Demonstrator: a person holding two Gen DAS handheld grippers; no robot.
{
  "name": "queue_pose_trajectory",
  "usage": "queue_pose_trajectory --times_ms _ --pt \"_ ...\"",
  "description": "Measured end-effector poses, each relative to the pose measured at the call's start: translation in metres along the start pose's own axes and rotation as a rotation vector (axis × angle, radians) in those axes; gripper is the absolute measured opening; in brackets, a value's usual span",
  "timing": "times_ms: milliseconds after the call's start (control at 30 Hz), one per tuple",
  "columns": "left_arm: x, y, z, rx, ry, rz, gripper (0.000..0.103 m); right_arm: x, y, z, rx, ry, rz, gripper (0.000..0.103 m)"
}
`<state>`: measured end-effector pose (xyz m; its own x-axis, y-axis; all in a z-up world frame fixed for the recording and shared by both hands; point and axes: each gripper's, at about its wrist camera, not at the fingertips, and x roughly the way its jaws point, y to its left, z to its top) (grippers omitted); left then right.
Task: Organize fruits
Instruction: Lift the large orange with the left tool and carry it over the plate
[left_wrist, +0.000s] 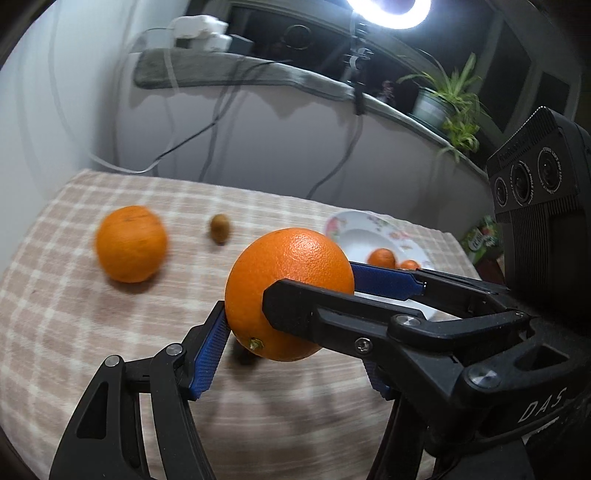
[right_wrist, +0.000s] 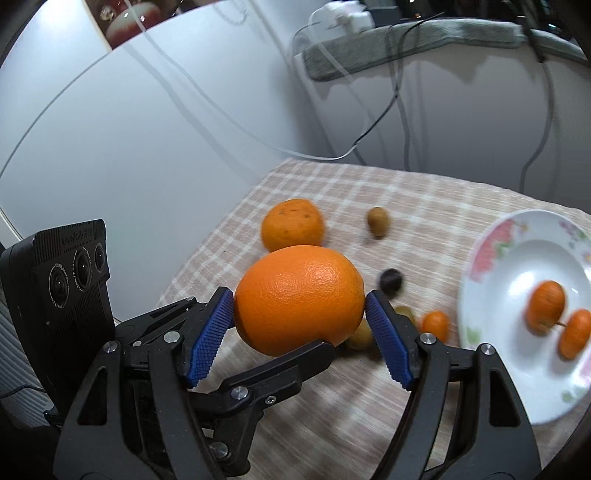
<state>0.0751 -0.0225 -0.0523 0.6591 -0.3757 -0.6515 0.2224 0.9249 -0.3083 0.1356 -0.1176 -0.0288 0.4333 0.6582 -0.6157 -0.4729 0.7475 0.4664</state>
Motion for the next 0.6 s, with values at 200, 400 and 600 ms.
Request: queue_pose_trajectory --times_ms 200,400,600 --pt "0.017 -0.041 0.002 0.067 0.025 -0.054 0.065 -0.038 -0.027 -0.014 0.057 -0.049 -0.052 0.077" --pt "0.032 -0.076 0.002 0.128 0.049 -0.099 0.065 -0.068 -0.055 -0.029 0.113 -0.093 -0.103 0.077" --pt "0.047 -0.099 0.004 0.171 0.073 -0.127 0.065 -0.084 -0.075 -0.037 0.155 -0.118 -0.140 0.077"
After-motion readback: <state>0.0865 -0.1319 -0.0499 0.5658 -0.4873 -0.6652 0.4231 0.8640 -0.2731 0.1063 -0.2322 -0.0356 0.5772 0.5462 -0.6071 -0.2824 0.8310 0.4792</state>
